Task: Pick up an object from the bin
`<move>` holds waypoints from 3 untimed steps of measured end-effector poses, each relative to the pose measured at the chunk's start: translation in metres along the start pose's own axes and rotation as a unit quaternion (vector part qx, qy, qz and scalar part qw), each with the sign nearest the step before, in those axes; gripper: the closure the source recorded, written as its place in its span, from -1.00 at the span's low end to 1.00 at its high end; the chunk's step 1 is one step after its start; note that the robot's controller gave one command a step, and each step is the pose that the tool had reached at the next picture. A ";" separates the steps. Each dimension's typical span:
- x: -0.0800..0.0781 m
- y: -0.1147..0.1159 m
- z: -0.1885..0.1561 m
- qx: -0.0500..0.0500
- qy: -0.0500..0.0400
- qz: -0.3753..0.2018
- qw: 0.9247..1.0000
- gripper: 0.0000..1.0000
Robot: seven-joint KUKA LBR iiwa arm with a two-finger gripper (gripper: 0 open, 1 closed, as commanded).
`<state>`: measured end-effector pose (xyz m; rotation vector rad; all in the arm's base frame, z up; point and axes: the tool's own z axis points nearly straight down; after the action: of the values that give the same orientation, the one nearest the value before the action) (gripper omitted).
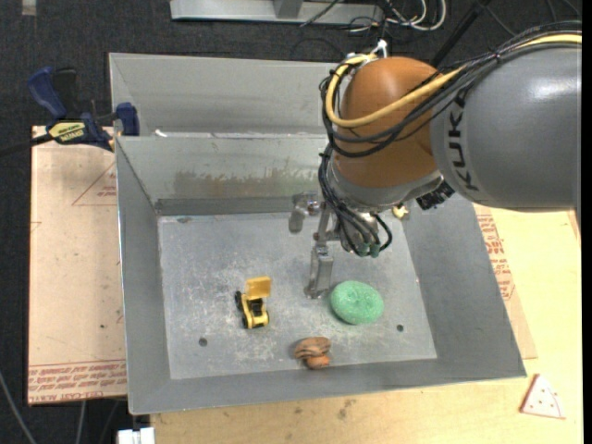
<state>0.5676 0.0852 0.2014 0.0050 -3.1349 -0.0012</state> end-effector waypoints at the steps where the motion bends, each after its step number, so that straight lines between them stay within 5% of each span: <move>1: -0.001 -0.001 -0.005 0.000 -0.004 0.001 1.000 -1.00; 2: 0.002 0.040 0.038 0.001 -0.006 -0.136 0.991 -1.00; 3: 0.017 0.050 0.064 0.000 -0.003 -0.152 0.988 -1.00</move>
Offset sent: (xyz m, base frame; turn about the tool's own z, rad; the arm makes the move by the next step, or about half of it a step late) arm -0.0053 0.0531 -0.0535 -0.3632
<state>0.5503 0.1349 0.1373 0.4820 -3.1044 -0.0023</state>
